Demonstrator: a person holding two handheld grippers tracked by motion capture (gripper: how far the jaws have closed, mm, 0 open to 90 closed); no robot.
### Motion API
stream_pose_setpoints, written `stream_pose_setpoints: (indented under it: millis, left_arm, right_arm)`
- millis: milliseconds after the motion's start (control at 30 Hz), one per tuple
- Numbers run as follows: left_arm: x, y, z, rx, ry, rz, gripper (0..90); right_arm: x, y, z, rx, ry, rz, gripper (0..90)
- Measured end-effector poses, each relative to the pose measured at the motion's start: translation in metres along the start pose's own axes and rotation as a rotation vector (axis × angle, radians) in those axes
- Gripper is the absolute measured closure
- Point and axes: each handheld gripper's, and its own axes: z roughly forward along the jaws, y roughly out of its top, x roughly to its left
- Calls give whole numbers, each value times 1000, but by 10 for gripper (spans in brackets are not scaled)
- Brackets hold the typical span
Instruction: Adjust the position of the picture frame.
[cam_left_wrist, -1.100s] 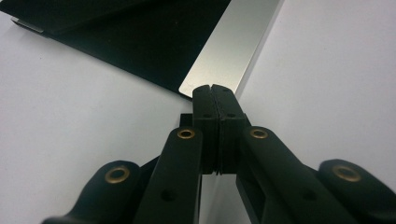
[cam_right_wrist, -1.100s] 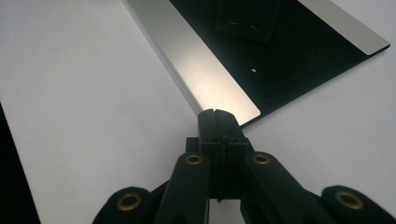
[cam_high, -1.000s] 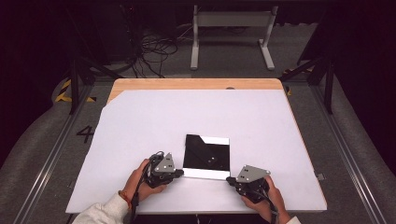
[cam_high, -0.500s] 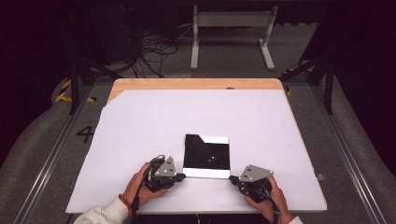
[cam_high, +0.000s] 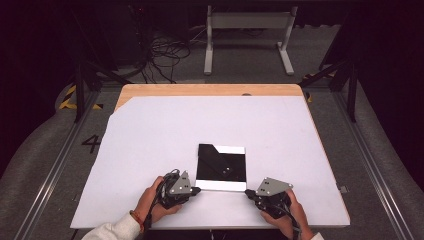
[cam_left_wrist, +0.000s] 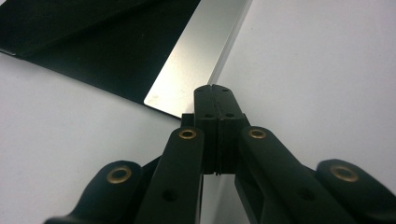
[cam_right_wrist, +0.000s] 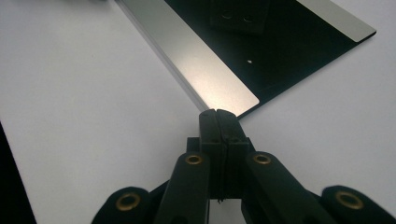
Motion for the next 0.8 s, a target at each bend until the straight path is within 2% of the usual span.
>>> stream_pose_setpoints:
  millis: [33, 133, 233, 400, 567, 667, 800]
  left_arm:
    - [0, 0, 1, -4, 0, -1, 898]
    - [1, 1, 2, -5, 7, -11, 899]
    - [1, 2, 3, -4, 19, -4, 899]
    - [3, 3, 4, -6, 27, -18, 899]
    - [10, 4, 7, -17, 15, -26, 899]
    - [12, 6, 9, -14, 31, -19, 900]
    - [17, 7, 12, -32, 27, -53, 900]
  right_arm:
    - [0, 0, 0, 2, -1, -7, 900]
    - [-3, 1, 4, -10, 11, 20, 900]
    - [0, 4, 5, -2, -13, -19, 900]
    - [-2, 4, 7, -10, -16, -15, 900]
    - [-3, 8, 11, -8, -36, -26, 900]
    - [-4, 11, 15, -6, -50, -26, 900]
    - [-8, 14, 18, -7, -60, -23, 900]
